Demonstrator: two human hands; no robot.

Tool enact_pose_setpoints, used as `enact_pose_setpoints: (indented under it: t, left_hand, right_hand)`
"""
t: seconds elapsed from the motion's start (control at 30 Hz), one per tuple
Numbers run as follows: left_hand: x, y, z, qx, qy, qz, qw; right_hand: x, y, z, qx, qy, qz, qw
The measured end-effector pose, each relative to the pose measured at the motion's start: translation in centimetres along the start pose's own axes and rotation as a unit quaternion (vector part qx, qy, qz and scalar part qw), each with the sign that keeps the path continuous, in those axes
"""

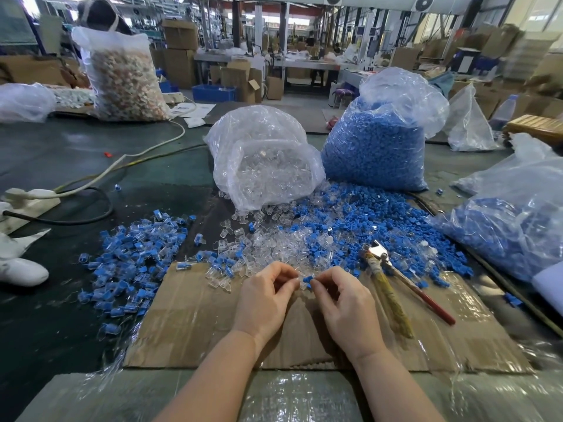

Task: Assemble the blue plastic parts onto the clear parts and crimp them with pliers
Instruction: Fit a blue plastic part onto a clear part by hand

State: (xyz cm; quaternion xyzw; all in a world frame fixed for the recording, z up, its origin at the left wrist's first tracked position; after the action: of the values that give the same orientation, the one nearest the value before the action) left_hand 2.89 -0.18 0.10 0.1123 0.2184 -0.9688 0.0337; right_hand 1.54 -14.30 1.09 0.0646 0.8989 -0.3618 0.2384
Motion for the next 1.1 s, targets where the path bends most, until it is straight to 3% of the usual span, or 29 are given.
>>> enact_pose_setpoints:
  t: [0.53,0.93,1.1]
  left_hand:
    - [0.14,-0.14,0.21,0.082,-0.026,-0.033,0.996]
    - [0.06,0.01,0.03,0.056,-0.006,-0.039,0.998]
    - [-0.02,0.04,0.08,0.043,0.001,-0.038,0.998]
  right_hand:
    - [0.15,0.63,0.1,0.065,-0.035,-0.03,0.997]
    - [0.19,0.14,-0.22,0.032,-0.05,0.001,0.998]
    - [0.14,0.19,-0.2,0.017,-0.071,-0.031,0.997]
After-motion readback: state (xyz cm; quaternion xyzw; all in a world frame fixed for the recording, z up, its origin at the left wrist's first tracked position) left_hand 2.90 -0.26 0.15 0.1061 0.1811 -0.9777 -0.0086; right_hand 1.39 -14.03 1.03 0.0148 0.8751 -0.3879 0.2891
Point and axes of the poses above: each hand's wrist, its own x-axis away from the middle knuckle, its own y-axis out of the palm, z = x × y, the point moved 3 cm from there along -x, towards the middle knuckle, and after that the axes turned 2 degrees about -z, right-handed, at the moved point
